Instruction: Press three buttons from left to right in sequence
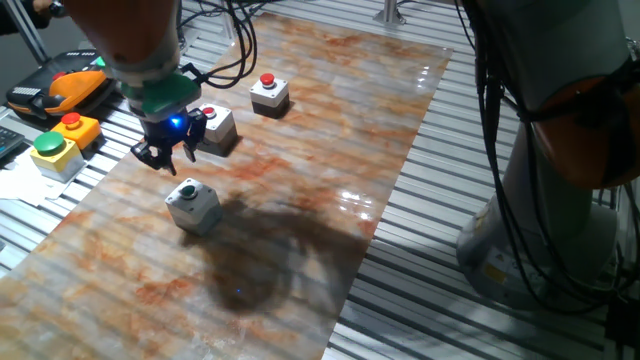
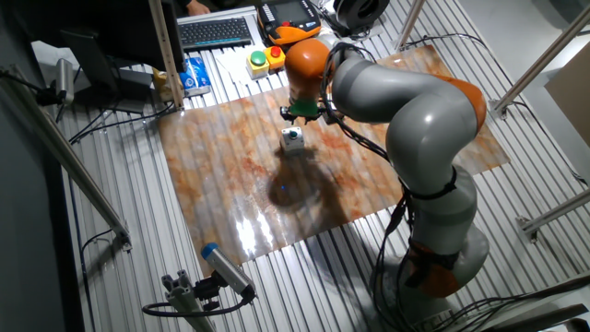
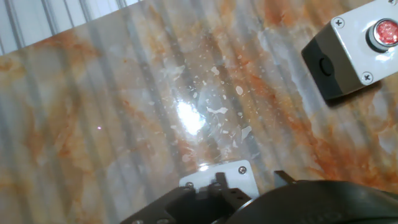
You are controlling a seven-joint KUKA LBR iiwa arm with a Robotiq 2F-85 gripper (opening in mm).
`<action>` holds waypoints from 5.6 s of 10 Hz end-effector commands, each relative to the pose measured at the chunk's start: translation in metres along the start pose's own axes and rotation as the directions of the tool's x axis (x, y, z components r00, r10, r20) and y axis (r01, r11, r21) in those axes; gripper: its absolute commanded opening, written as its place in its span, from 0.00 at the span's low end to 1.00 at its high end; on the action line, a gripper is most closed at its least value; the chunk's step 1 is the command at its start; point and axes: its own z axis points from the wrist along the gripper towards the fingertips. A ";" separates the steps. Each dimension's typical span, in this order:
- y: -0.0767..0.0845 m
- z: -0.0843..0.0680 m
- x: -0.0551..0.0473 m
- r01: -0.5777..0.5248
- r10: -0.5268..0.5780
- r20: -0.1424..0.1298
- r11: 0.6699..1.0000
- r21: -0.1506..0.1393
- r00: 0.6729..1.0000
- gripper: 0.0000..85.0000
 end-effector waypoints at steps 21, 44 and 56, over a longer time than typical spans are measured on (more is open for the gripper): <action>0.000 0.004 0.001 -0.002 0.002 0.008 1.000 -0.016 1.000 0.40; -0.004 0.017 0.036 -0.084 0.084 -0.011 0.996 -0.011 0.996 0.60; -0.011 0.030 0.032 -0.068 0.068 0.007 0.997 -0.031 0.998 0.60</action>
